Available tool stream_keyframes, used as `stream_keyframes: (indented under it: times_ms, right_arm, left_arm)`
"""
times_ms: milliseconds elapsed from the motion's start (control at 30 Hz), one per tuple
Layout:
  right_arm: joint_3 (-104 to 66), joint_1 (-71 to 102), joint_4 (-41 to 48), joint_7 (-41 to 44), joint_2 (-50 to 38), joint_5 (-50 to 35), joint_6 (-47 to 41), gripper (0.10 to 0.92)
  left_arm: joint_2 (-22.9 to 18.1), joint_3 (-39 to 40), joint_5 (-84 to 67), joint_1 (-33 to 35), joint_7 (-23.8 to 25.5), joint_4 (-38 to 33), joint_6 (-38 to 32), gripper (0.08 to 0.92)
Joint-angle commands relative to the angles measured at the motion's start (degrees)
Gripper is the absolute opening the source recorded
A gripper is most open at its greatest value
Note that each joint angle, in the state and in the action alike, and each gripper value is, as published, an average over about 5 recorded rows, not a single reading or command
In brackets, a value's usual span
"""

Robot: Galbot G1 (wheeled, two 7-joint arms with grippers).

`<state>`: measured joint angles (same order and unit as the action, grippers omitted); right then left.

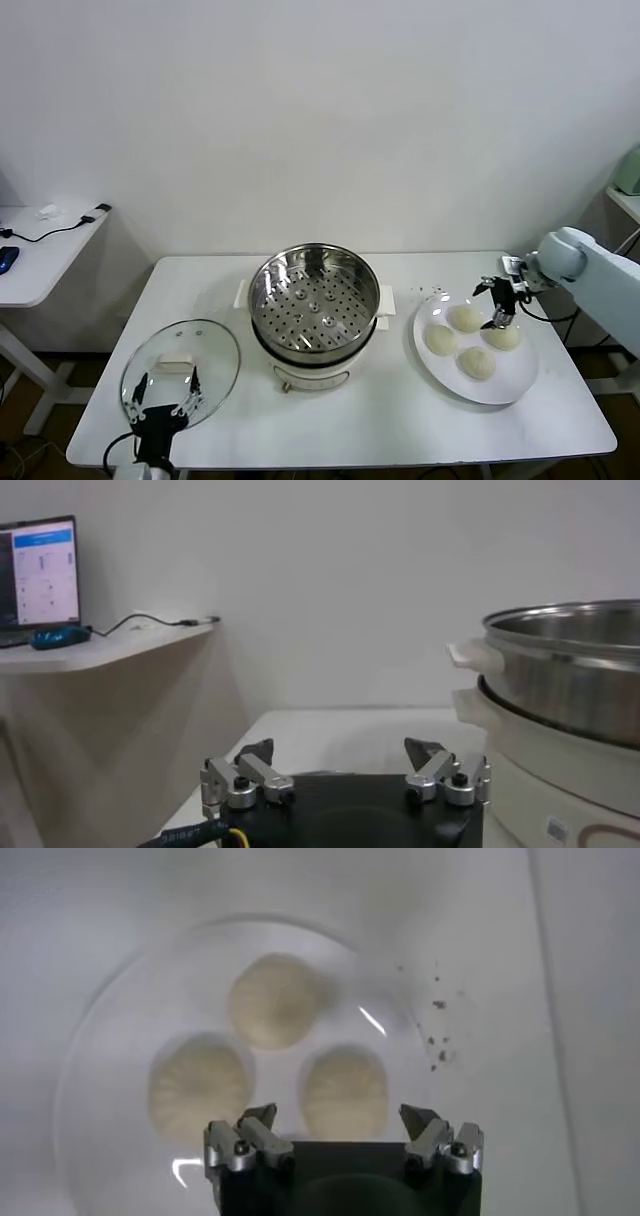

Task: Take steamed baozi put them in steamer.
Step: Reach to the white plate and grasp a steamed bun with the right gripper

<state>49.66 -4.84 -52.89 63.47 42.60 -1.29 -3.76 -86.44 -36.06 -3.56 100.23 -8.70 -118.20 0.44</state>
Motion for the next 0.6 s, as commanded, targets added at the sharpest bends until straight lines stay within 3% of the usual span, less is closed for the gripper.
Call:
stream_keyframes:
  times_ms: [33, 600]
  right_arm:
    - [6.5, -3.4, 11.3, 1.6, 8.9, 2.5, 0.0, 0.823]
    - [1.2, 0.9, 14.6, -1.6, 11.4, 6.1, 0.2, 0.816]
  left_arm:
    - [-0.1, -0.6, -0.1, -0.2, 0.0, 0.1, 0.0, 0.823]
    - [-0.8, -0.4, 0.4, 0.0, 0.0, 0.5, -0.4, 0.823]
